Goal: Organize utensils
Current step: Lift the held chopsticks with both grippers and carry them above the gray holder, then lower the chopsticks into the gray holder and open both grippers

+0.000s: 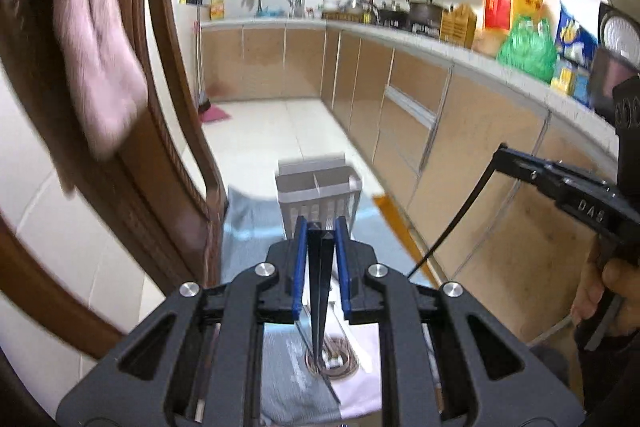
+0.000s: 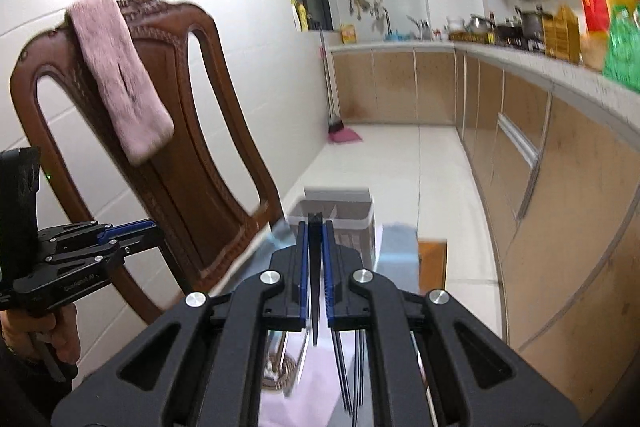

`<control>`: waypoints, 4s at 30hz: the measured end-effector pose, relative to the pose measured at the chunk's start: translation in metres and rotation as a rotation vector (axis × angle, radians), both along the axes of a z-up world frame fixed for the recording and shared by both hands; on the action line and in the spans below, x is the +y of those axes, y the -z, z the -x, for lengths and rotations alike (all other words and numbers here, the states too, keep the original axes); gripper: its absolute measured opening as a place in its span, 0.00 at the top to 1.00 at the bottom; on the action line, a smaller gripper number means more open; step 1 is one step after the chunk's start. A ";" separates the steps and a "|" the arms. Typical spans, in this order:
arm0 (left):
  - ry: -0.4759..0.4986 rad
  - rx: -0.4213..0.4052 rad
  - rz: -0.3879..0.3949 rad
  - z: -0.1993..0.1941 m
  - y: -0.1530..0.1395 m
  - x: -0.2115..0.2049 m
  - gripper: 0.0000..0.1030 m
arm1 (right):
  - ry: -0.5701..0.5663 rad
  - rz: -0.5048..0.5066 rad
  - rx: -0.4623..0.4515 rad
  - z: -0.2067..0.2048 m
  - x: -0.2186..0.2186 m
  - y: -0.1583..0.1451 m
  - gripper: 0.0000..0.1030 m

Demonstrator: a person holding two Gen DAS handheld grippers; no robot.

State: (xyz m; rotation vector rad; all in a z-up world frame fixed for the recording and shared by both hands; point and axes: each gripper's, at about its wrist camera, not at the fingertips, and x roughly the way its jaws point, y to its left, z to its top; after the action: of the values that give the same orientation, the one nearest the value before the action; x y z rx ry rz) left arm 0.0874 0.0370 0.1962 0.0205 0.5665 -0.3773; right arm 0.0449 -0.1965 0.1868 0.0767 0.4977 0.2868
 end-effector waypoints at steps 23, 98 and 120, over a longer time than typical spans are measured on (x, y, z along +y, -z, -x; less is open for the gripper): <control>0.015 -0.056 -0.021 -0.165 -0.090 -0.063 0.87 | 0.114 -0.034 -0.085 -0.161 -0.010 -0.067 0.93; -0.166 0.351 -0.053 -0.171 0.098 -0.007 0.94 | -0.010 -0.064 -0.001 -0.133 -0.010 -0.015 0.93; -0.097 -0.023 0.085 -0.216 -0.065 -0.065 0.94 | 0.133 -0.071 -0.076 -0.205 -0.007 -0.035 0.93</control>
State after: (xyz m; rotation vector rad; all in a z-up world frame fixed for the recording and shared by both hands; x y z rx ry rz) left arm 0.3038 -0.0281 0.2609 -0.0840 0.5266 -0.3062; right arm 0.2496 -0.2030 0.2213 0.1667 0.4054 0.1765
